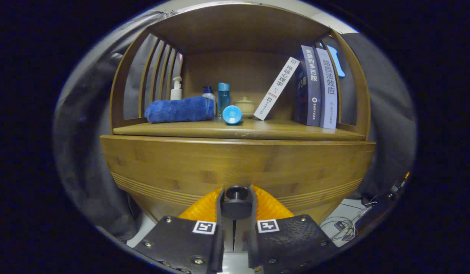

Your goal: Pull open the drawer, take out the items inside it, and place them on the countertop above the cabinet.

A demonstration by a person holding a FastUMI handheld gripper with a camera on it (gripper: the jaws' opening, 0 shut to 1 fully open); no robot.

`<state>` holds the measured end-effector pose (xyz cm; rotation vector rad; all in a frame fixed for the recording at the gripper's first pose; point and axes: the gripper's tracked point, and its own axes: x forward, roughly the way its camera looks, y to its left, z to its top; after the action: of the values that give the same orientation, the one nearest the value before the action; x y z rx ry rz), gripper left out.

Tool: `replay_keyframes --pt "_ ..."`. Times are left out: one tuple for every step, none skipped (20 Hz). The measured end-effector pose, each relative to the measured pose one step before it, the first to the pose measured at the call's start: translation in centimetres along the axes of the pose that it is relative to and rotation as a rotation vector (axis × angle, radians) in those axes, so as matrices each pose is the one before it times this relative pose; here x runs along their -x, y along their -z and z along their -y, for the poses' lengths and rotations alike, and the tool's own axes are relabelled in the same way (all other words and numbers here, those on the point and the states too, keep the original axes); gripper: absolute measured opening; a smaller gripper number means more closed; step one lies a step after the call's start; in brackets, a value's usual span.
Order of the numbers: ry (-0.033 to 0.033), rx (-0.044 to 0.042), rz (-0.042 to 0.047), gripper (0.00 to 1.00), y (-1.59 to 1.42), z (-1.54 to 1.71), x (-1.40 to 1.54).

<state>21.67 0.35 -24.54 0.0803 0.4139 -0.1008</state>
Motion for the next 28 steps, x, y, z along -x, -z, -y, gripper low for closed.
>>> replay_keyframes --pt "0.00000 -0.00320 0.00230 0.25 0.263 0.064 1.051" --pt "-0.00099 -0.00434 0.00035 0.25 0.210 0.001 0.981" --pt "-0.00177 -0.00019 0.00084 0.26 0.180 -0.048 1.064" --pt "-0.00169 0.00428 -0.00177 0.25 0.179 0.039 1.001" --pt "-0.00021 0.00172 -0.00133 0.26 0.263 0.075 0.963" --pt "-0.00050 0.00387 -0.00154 0.26 0.116 0.006 1.089" --pt "0.00035 0.00095 -0.00387 0.26 0.351 0.073 1.046" --pt "-0.00033 -0.00624 0.00287 0.26 0.138 0.034 1.034" --pt "0.00021 -0.00143 -0.00355 0.26 0.231 0.018 0.869" --pt "0.00140 0.00443 -0.00565 0.25 0.347 0.091 0.969" --pt "0.00046 -0.00506 -0.00719 0.26 0.377 -0.003 0.970" --pt "0.00094 -0.01289 -0.01175 0.25 0.567 0.045 0.846" --pt "-0.00032 -0.01826 -0.01665 0.25 0.839 0.032 0.740" --pt "-0.00066 -0.00895 0.01132 0.25 -0.174 -0.022 0.752" --pt "0.00340 0.00335 -0.02090 0.25 0.393 -0.065 0.638" --pt "0.00067 -0.00464 0.00295 0.25 0.181 0.090 0.696" --pt "-0.00127 0.00000 -0.00773 0.25 0.301 0.116 0.617" --pt "-0.00114 0.00021 -0.00472 0.25 0.180 0.174 0.389" --pt "0.00071 -0.00504 -0.01101 0.25 0.212 0.247 0.104" --pt "-0.00527 -0.00807 -0.00510 0.25 -0.004 0.036 0.140" --pt "0.00187 -0.00987 -0.01140 0.25 0.162 -0.010 0.145" --pt "0.00017 -0.00249 -0.00034 0.25 0.042 -0.001 0.115" --pt "0.00182 0.01367 0.00286 0.25 -0.075 -0.052 0.098" --pt "0.00105 0.01721 0.00624 0.25 -0.092 -0.025 0.037" --pt "0.00066 0.00853 0.00099 0.25 0.114 0.031 -0.094" --pt "-0.00261 -0.00356 -0.00046 0.25 -0.054 0.051 -0.003" --pt "-0.00254 -0.00439 -0.00202 0.25 0.107 -0.084 0.010" --pt "-0.00123 0.00074 -0.00184 0.25 -0.008 -0.019 0.041"
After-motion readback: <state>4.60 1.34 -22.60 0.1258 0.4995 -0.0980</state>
